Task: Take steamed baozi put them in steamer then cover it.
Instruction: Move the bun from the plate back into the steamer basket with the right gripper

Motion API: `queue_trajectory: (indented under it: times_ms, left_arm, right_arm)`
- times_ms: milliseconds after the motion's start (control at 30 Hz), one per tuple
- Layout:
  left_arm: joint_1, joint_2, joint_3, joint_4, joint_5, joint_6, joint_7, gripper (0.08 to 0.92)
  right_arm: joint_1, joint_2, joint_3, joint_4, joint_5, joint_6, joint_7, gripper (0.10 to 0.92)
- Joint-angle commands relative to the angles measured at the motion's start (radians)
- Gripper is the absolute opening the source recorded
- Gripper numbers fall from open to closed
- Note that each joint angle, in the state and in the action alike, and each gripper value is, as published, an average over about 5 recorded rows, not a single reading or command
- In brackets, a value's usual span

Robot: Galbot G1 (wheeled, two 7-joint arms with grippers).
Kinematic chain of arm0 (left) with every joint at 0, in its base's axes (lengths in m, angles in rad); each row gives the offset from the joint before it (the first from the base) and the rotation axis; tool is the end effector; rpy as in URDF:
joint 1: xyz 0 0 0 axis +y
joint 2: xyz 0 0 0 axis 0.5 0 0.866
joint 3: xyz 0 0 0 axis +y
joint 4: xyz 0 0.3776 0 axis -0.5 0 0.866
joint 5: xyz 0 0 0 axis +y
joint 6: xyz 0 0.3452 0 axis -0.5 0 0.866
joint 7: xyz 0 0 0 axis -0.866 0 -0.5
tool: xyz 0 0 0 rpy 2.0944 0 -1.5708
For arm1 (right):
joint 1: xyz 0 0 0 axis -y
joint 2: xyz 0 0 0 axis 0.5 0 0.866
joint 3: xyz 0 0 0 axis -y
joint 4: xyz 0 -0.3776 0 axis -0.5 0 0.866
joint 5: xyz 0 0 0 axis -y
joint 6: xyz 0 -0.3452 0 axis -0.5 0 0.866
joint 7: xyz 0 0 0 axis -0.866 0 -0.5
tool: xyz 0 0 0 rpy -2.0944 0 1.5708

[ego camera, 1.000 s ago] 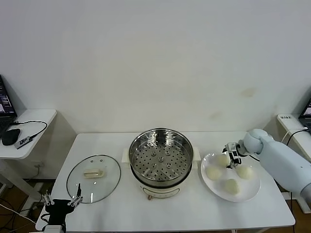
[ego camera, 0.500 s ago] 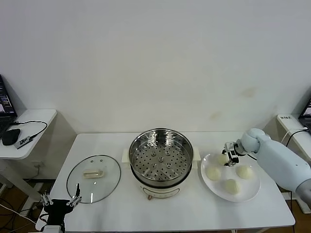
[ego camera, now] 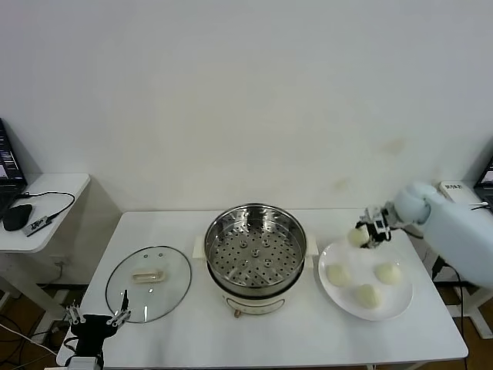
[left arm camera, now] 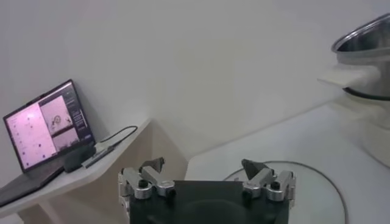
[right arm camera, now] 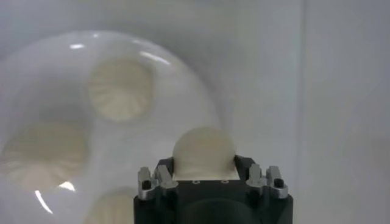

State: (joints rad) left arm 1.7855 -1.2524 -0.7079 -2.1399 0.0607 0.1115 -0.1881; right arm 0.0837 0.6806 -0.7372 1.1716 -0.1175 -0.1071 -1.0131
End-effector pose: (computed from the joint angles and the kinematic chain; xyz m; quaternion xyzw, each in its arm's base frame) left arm 0.1002 0.1106 -0.3146 0.0769 -0.9667 -0.2219 0.1016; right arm 0.5457 -0.2071 -0.1496 0.4487 -0.5912 0.5826 0.3314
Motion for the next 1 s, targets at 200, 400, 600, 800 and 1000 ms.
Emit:
queue_trajectory:
  times_ms: [200,400,600,800,1000]
  left_arm:
    - [-0.008,0.007,0.001,-0.007,-0.006,0.000,-0.002,0.823]
    - [-0.009,0.007,-0.003,-0.001,-0.008,0.000,-0.004,0.823]
    - [-0.010,-0.002,-0.007,-0.008,-0.008,0.000,-0.003,0.823]
    - [-0.010,-0.016,-0.009,-0.009,-0.007,-0.001,-0.004,0.823]
    - [-0.010,-0.031,-0.007,-0.008,-0.006,-0.001,-0.011,0.823]
  right_arm:
    - [0.545,0.127,-0.398,0.212,0.336,-0.027,0.032,0.628]
    - [0.568,0.259,-0.470,0.227,0.357,0.027,0.073,0.628]
    - [0.551,0.394,-0.534,0.208,0.312,0.120,0.098,0.628]
    - [0.508,0.465,-0.595,0.187,0.181,0.254,0.103,0.628]
    - [0.455,0.495,-0.606,0.128,0.030,0.354,0.106,0.628]
